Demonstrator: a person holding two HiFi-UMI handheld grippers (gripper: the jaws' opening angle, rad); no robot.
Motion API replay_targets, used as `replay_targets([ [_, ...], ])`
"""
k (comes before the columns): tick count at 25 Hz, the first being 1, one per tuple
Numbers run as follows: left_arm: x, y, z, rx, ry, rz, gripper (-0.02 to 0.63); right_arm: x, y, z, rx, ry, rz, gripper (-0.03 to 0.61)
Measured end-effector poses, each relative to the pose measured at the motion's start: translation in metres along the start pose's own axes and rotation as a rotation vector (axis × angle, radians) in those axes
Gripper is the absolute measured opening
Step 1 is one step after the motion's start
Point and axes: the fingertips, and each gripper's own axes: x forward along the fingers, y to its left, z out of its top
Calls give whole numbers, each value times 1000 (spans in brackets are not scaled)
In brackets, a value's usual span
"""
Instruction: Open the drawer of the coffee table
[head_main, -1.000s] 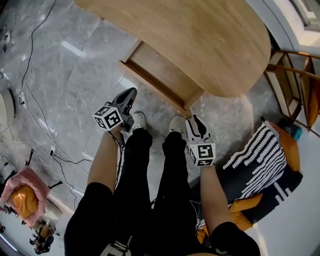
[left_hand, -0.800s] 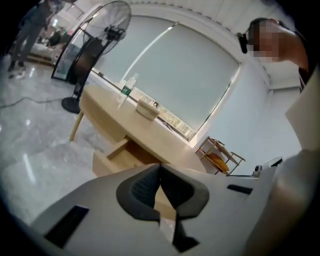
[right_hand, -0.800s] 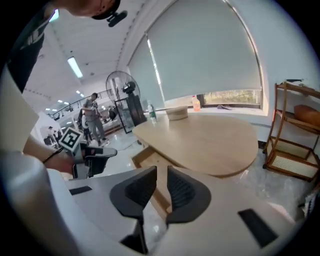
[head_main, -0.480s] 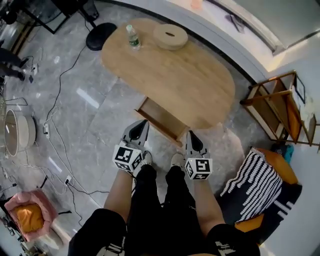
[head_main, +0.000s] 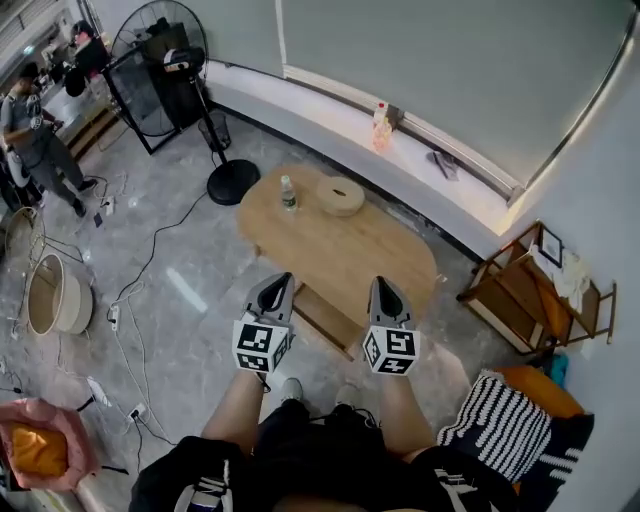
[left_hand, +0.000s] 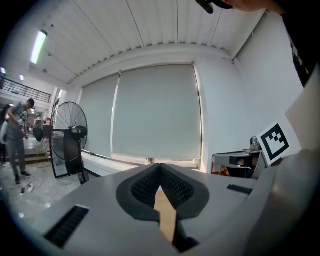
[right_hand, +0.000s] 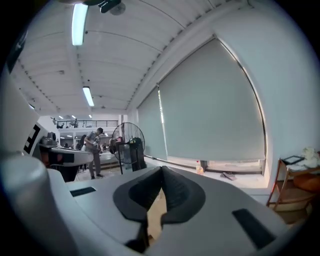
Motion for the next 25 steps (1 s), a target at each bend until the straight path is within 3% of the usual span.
replay_targets([
  [4,-26,-4,51,-16,-30,57,21,-15,9,71,-80,-105,13,14],
  [9,-62,3,84,18,-61,116,21,-34,28,113,-138,-163,33,14],
  [15,-76,10,91,9,-66,157,21,-44,30,123,-146,-181,37,14],
  [20,-78,5,97,47,-64,193,21,-46,31,124,-138,-189,60,14],
  [25,-84,6,94,9,-48,210,21,-50,36,120,-137,-180,80,15],
])
